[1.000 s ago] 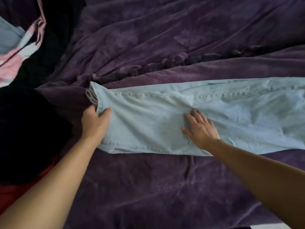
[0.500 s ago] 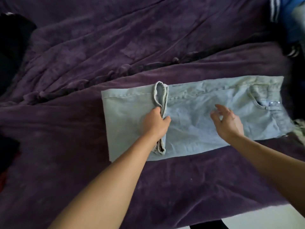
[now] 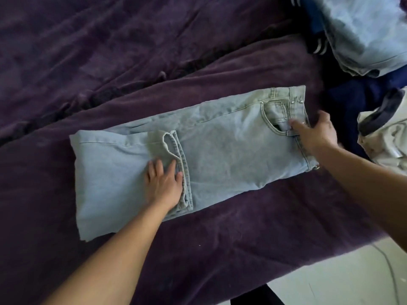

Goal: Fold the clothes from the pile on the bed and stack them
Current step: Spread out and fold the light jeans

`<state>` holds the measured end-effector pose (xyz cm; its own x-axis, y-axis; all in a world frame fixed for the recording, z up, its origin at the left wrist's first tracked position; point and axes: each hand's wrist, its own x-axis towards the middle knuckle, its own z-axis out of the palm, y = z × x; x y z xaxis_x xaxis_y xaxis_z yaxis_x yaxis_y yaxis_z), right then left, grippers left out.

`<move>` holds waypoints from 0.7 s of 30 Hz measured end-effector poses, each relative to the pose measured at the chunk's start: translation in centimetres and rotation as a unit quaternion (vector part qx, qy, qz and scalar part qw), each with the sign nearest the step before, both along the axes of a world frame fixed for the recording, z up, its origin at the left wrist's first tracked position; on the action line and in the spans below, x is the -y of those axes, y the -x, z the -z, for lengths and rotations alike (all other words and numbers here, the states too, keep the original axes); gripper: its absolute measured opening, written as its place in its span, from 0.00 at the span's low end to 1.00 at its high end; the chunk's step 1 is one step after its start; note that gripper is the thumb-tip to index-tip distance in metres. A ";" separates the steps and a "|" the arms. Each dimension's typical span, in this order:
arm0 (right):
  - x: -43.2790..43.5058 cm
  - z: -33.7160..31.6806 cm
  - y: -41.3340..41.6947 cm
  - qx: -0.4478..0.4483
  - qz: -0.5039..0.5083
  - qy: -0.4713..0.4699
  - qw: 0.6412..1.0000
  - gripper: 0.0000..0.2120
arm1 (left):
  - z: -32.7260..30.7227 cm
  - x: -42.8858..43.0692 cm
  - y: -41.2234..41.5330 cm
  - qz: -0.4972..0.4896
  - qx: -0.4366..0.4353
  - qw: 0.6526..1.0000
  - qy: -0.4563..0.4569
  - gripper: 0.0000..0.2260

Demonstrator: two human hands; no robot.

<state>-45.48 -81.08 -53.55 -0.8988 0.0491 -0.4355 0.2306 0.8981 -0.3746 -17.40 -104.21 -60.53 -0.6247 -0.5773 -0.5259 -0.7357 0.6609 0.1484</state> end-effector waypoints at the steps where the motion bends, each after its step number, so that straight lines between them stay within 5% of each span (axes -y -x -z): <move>1: -0.3 0.3 0.2 0.036 0.033 0.024 0.999 0.41 | 0.2 0.0 0.2 0.008 0.014 1.000 -0.005 0.24; 6: 0.3 -1.1 -0.2 0.072 0.073 0.134 0.986 0.20 | -0.4 1.5 0.0 0.017 0.012 0.999 -0.049 0.24; 10: 4.9 -6.1 -3.4 0.078 0.070 0.263 0.959 0.15 | -3.2 4.2 -2.0 -0.140 -0.205 0.966 -0.068 0.14; 16: 17.1 -12.0 -14.6 0.143 -0.165 0.278 0.936 0.19 | -9.3 10.9 -9.6 -0.273 -0.258 0.927 -0.015 0.10; 21: 26.3 -11.4 -25.6 0.102 -0.339 0.181 0.918 0.21 | -11.4 16.6 -18.8 -0.324 -0.241 0.914 0.037 0.10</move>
